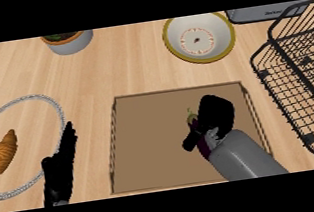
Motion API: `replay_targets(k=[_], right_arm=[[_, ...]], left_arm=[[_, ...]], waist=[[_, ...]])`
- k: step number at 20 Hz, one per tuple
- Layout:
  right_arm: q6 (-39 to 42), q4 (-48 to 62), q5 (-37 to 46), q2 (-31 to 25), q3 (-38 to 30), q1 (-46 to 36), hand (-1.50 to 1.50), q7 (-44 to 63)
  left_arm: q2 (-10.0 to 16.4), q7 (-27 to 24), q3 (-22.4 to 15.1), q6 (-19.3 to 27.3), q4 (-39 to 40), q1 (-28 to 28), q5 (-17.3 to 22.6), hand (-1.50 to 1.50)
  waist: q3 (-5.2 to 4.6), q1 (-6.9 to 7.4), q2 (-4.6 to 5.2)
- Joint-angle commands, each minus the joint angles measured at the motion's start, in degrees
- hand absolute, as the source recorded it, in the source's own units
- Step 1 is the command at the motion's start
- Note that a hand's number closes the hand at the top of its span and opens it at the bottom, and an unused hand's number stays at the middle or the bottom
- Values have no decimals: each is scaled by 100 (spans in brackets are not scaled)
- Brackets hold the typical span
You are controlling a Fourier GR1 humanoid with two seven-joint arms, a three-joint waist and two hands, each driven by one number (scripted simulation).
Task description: Pick the eggplant from the tray and place it in the tiered basket
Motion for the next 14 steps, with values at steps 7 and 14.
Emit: replay_targets(k=[7, 14], right_arm=[[-1465, -1699, 318, -1124, -1947, 1987, 150, 595], [-1895, -3812, 1013, -793, -2559, 2229, 150, 759]], left_arm=[[85, -10, 318, 210, -24, 336, 87, 0], [18, -129, 330, 293, -27, 559, 71, 0]], waist=[[16, -763, -72], [-15, -768, -130]])
